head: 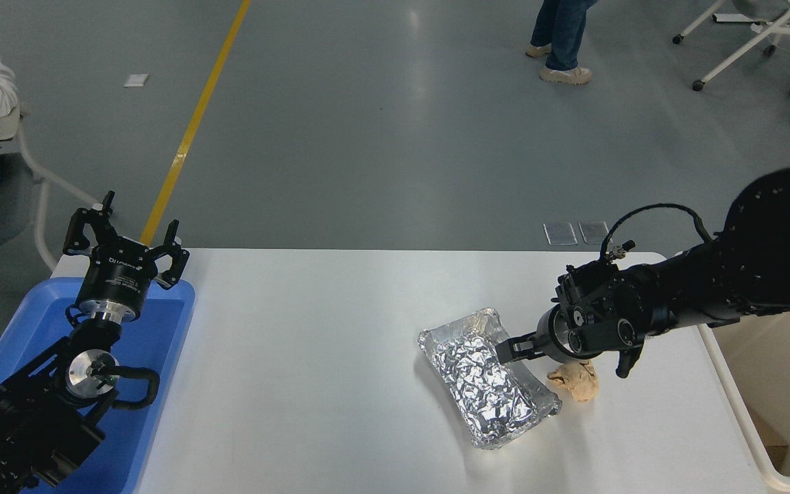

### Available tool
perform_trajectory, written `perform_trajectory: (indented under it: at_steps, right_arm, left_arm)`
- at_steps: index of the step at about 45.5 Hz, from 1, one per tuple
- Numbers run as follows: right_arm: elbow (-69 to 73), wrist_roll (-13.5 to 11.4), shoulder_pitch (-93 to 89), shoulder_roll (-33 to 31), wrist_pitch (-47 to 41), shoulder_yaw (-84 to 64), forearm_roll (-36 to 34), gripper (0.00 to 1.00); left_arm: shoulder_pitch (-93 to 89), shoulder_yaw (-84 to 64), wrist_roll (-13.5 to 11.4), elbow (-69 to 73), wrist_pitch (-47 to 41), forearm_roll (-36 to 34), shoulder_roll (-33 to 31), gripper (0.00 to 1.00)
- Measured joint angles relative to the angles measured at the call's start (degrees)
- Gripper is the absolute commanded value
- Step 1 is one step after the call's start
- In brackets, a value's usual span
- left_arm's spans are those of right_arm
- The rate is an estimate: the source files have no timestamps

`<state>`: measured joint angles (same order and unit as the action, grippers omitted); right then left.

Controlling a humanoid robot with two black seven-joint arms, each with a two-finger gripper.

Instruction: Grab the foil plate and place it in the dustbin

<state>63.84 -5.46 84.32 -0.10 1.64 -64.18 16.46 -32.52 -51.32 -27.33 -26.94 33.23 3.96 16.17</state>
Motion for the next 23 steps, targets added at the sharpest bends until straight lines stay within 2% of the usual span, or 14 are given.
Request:
perform_trajectory:
  at_steps: [23]
  right_arm:
    - [-5.3, 0.1, -7.7, 0.1, 5.0, 2.5, 0.8, 0.99]
  left_arm:
    - [0.0, 0.0, 0.0, 0.0, 0.0, 0.0, 0.0, 0.99]
